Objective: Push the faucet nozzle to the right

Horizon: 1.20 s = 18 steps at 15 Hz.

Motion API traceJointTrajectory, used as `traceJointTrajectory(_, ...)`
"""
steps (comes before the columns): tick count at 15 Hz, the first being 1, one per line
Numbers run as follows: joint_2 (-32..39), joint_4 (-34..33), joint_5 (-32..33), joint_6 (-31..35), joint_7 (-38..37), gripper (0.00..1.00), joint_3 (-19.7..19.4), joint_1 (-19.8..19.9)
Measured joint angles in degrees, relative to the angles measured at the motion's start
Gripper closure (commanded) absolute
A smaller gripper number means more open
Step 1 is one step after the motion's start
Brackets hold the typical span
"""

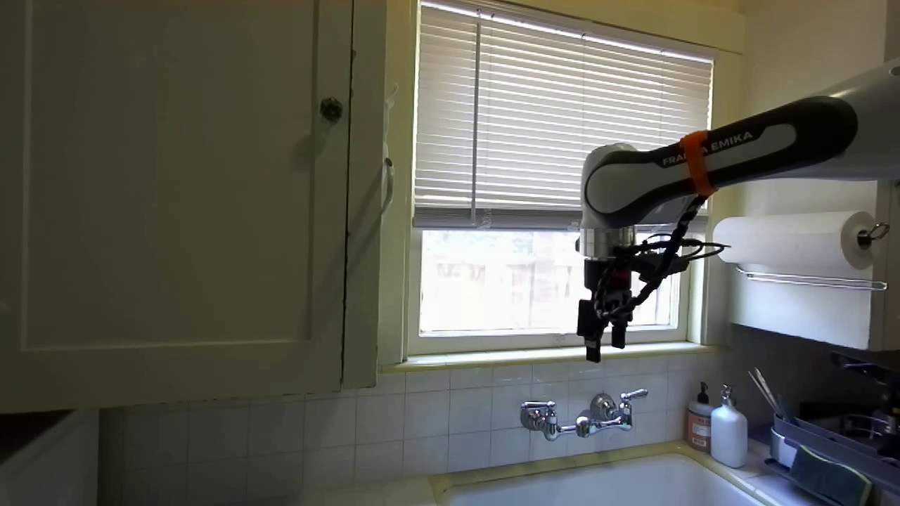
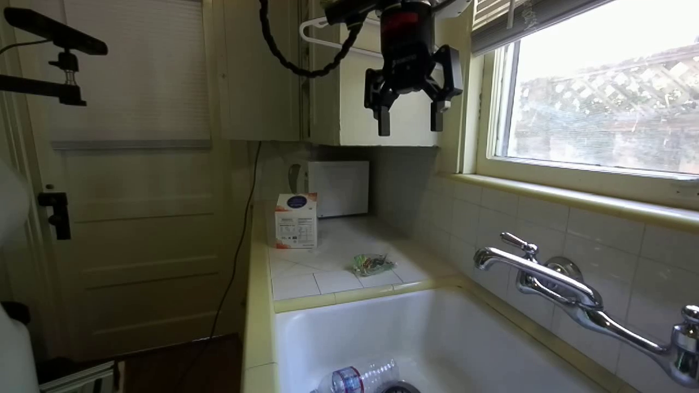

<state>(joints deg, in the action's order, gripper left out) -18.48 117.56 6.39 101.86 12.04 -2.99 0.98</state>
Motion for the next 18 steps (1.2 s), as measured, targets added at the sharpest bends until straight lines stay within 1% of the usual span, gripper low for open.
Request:
traceJointTrajectory(8,0.0,0.0,0.0,0.1,-0.1,0.0,0.0,0.0)
traceJointTrajectory(11,0.8,0.1,-0.1,1.2,-1.5,0.0,-0.1,0.0)
traceJointTrajectory(15,4.4,2.1,-0.3,6.3,-4.0,0.0,-0.6,0.4)
traceJointTrajectory(18,7.3,4.2,-0.7,13.3,-4.7,0.0,-1.4,0.9)
